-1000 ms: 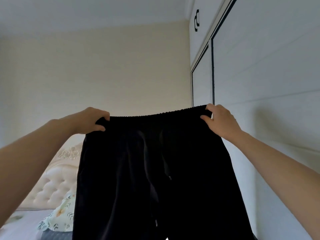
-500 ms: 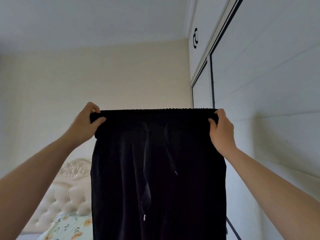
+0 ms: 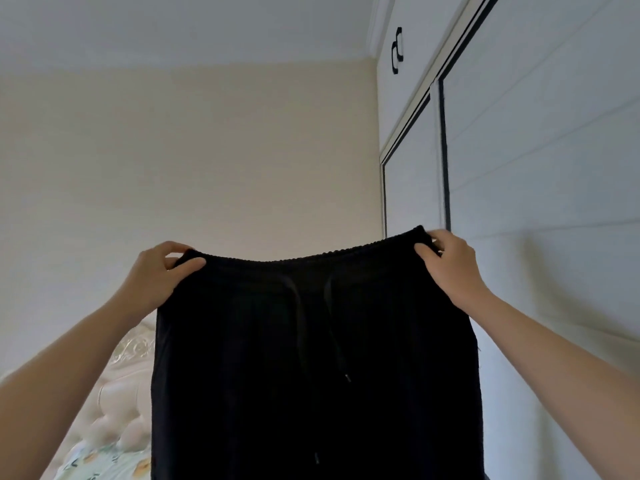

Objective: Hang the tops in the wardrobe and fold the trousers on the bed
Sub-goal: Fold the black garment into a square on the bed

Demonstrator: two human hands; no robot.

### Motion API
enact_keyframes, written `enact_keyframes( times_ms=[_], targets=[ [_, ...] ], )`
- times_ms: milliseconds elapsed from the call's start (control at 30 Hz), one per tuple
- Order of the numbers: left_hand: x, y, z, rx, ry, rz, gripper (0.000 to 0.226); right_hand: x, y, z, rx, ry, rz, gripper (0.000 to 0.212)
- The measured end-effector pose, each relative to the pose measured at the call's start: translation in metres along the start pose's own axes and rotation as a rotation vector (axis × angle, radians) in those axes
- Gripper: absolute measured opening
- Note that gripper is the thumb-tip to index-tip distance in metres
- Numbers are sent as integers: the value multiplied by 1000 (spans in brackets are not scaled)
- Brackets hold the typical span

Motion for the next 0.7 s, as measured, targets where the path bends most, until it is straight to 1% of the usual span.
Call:
enact_keyframes(
  times_ms=[33, 67, 167, 233, 300, 400, 467, 567, 700],
  targets=[
    [14, 5, 6, 37, 17, -15, 19, -11, 2, 9, 36, 1, 19, 11],
    [29, 10, 14, 84, 34, -25, 20, -21, 4, 19, 67, 7, 39, 10],
    [71, 22, 36, 219, 69, -54, 24, -57, 5, 49, 148, 31, 110, 14],
    [98, 28, 50, 290, 52, -85, 26, -83, 4, 70, 185, 56, 164, 16],
    [122, 33, 63, 349, 17, -121, 28, -108, 3, 87, 194, 81, 224, 16],
    [150, 39, 82, 416, 24, -153, 19, -143, 3, 110, 201, 105, 289, 14],
    [169, 44, 95, 465, 26, -184, 21, -167, 5, 124, 205, 122, 320, 11],
    [196, 58, 113, 475, 47, -241, 29, -204, 13, 146, 222, 152, 363, 10],
    [230, 81, 142, 376, 132, -288, 21, -255, 31, 177, 235, 171, 448, 11]
  ],
)
Point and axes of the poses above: each hand's wrist, its own y-axis towards the middle knuckle, its own z-axis out of the palm, x = y × z, the point moved 7 cm from there along y, towards the middle knuckle, and after that the axes turned 10 degrees about y, right-handed, at the moved point
